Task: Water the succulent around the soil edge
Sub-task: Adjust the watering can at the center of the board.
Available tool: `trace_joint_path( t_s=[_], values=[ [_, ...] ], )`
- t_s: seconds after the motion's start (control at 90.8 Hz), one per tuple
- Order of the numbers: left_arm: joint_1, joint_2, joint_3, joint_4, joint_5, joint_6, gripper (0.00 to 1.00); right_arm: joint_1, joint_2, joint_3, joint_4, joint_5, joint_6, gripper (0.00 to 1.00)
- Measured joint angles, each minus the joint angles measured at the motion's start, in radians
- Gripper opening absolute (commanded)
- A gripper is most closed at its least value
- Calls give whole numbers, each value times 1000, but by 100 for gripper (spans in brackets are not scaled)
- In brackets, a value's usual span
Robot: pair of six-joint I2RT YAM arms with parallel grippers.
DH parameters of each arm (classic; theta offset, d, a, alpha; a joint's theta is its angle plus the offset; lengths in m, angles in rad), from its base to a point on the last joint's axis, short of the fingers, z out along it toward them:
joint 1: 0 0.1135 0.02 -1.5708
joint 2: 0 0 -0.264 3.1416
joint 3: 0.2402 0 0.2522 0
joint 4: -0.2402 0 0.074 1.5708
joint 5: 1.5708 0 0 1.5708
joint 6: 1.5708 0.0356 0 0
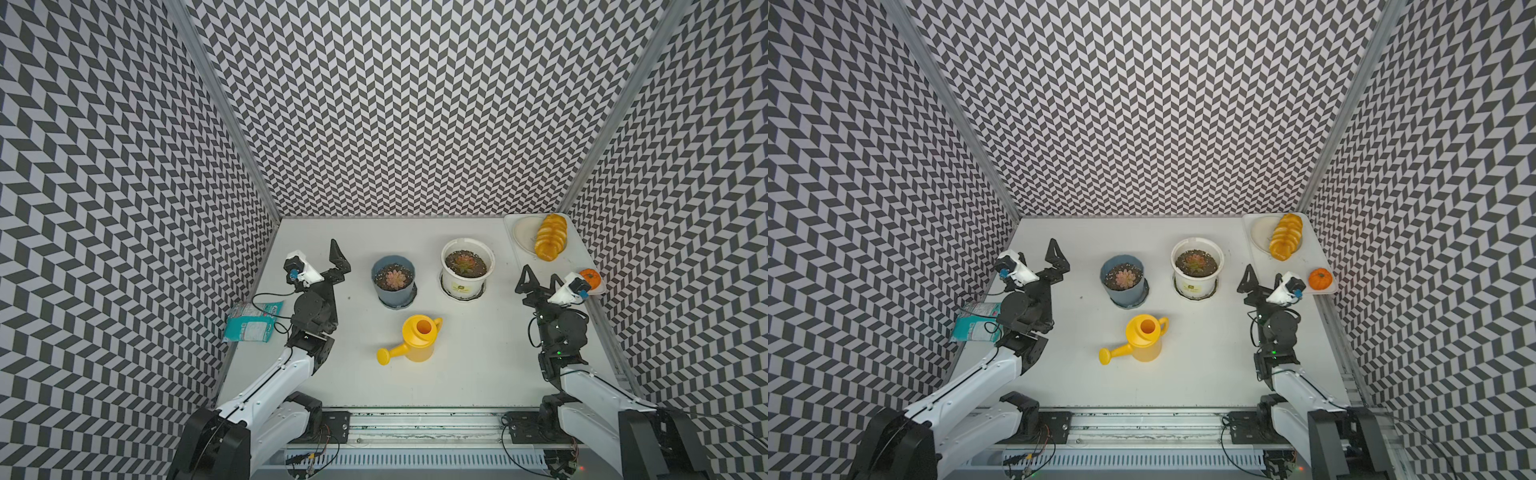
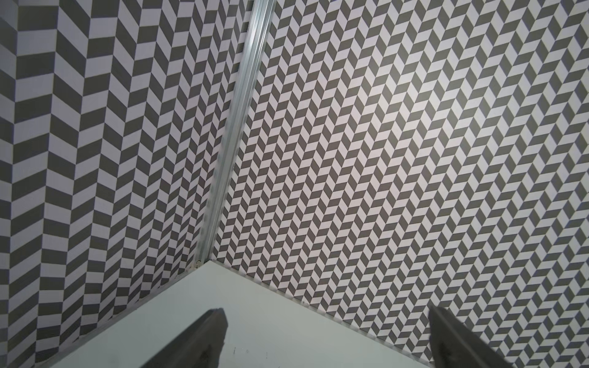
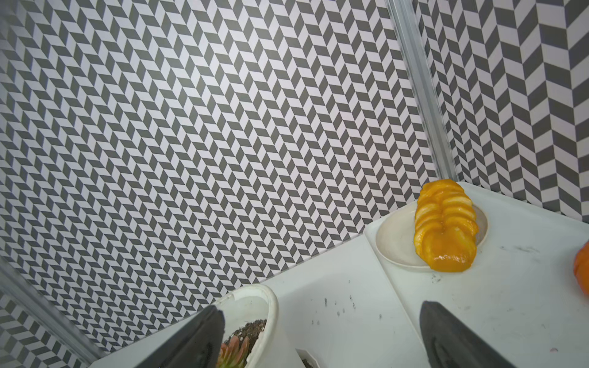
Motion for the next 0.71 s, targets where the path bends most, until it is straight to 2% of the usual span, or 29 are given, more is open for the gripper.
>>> trace_joint_path(
  t_s=[0.165, 0.231, 0.308, 0.463, 0.584, 0.705],
  values=[
    [-9, -6, 23, -82, -4, -26, 100, 0, -14, 21, -19, -16, 19, 100],
    [-39, 6, 55, -128, -7, -19, 100, 0, -16, 25, -22, -39, 19, 100],
    [-112, 32, 104, -177, -13, 16, 100, 0, -14, 39, -38, -104, 0, 100],
    [-324, 84, 261, -369, -32, 123, 100, 39, 39, 124, -60, -254, -53, 100],
    [-447, 80, 383, -555, -10, 162, 100, 144, 70, 196, -99, -337, -130, 100],
    [-497, 15, 416, -732, 31, 161, 100, 270, 72, 252, -163, -383, -217, 100]
  ],
)
